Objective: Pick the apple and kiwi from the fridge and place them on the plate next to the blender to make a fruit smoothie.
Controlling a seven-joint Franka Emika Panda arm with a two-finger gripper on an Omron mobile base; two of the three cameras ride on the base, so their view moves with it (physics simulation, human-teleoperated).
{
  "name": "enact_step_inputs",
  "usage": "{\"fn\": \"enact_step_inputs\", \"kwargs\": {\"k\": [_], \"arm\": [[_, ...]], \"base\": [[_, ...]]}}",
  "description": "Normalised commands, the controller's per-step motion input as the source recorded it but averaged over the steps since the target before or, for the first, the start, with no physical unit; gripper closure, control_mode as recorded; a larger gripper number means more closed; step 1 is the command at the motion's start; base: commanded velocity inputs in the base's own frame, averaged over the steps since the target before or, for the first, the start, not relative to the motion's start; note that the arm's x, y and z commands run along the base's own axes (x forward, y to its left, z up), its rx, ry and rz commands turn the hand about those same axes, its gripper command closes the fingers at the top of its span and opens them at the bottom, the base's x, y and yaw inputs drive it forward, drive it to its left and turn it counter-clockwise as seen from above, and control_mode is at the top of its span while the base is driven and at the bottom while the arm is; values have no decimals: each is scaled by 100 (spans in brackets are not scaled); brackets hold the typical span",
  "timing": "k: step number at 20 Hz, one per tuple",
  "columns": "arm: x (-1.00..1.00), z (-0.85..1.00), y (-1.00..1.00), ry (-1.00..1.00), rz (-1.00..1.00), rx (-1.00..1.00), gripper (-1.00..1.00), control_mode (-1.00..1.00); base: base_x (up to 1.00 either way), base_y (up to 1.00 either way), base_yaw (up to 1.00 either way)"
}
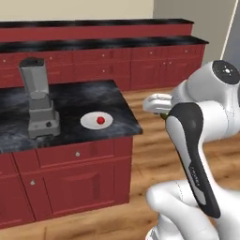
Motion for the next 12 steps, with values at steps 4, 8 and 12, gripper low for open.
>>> {"fn": "enact_step_inputs", "kwargs": {"k": [4, 8, 12], "arm": [[0, 0, 0, 0, 0, 0, 100, 100], [0, 0, 0, 0, 0, 0, 100, 100], [0, 0, 0, 0, 0, 0, 100, 100]], "base": [[89, 77, -5], [89, 51, -21], [57, 5, -22]]}}
